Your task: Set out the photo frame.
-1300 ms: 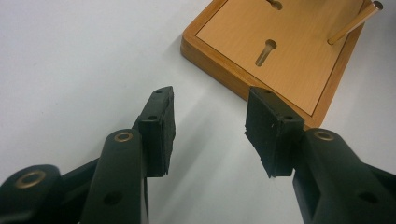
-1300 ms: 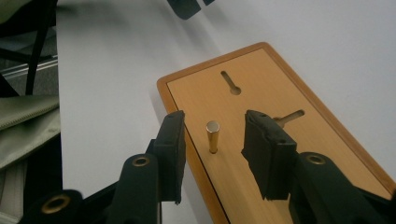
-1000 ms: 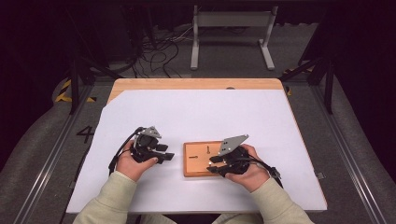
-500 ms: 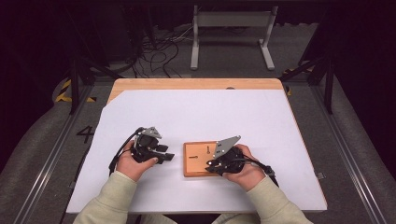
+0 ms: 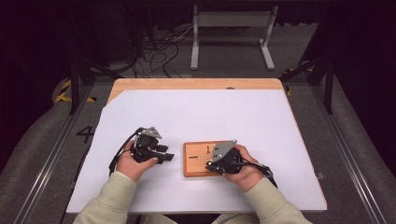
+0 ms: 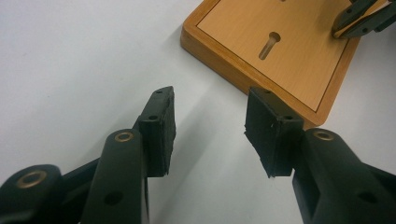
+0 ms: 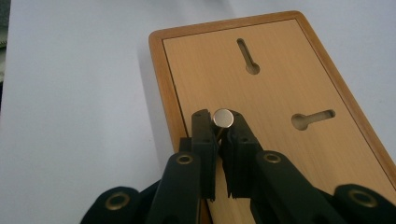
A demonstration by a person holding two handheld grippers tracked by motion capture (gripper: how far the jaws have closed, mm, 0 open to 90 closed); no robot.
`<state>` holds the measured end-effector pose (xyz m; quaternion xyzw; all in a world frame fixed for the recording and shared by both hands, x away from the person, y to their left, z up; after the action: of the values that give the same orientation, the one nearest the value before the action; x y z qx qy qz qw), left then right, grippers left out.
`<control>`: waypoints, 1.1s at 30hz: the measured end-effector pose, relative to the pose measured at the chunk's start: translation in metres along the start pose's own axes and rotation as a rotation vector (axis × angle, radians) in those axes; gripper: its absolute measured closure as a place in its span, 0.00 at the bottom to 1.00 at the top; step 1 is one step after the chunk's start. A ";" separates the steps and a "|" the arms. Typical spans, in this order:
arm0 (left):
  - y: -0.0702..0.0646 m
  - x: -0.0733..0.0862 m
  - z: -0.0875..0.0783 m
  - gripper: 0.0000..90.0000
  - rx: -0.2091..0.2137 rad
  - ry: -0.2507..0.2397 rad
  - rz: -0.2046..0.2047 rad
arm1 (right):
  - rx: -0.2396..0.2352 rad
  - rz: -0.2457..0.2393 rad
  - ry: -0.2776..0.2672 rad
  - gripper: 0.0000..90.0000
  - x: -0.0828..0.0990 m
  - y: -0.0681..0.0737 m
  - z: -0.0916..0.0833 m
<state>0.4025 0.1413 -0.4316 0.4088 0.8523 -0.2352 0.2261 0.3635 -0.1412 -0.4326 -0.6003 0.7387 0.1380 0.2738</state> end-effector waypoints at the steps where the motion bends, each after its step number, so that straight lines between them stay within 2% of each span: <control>1: 0.000 0.000 0.000 0.59 0.002 0.000 0.005 | 0.006 -0.005 -0.001 0.93 0.000 0.001 0.000; 3: -0.001 -0.001 0.002 0.59 0.007 0.002 0.001 | 0.018 -0.018 -0.001 0.93 0.000 0.002 0.000; 6: -0.001 -0.001 0.003 0.59 0.008 0.009 0.009 | 0.061 -0.076 0.003 0.93 -0.001 0.008 -0.001; 10: -0.002 -0.003 0.005 0.57 0.016 0.008 0.010 | 0.111 -0.128 0.013 0.93 -0.001 0.016 -0.002; 11: -0.002 -0.003 0.005 0.56 0.016 0.008 0.010 | 0.111 -0.128 0.013 0.93 -0.001 0.016 -0.002; 15: -0.002 -0.005 0.006 0.52 0.029 0.005 0.004 | 0.160 -0.169 0.014 0.93 0.001 0.024 -0.002; 19: -0.004 -0.008 0.007 0.51 0.038 -0.007 0.007 | 0.180 -0.193 0.010 0.94 0.001 0.028 -0.002; 26: -0.004 -0.013 0.007 0.44 0.073 -0.040 -0.024 | 0.225 -0.235 0.011 0.94 0.003 0.035 -0.003; 29: -0.004 -0.016 0.010 0.44 0.061 -0.032 -0.015 | 0.238 -0.240 0.010 0.94 0.004 0.037 -0.002; 33: -0.005 -0.019 0.014 0.41 0.082 -0.036 -0.021 | 0.254 -0.247 0.012 0.94 0.004 0.040 -0.002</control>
<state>0.4120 0.1193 -0.4305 0.4045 0.8420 -0.2794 0.2220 0.3238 -0.1362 -0.4382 -0.6478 0.6726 0.0055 0.3578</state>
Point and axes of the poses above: each handheld gripper's, and its own axes: z roughly forward along the jaws, x roughly out of its underside, y roughly to its left, the point moved 1 cm from there along z, roughly forward along the jaws, and after that the axes turned 3 degrees about y, right-handed, at the moved point
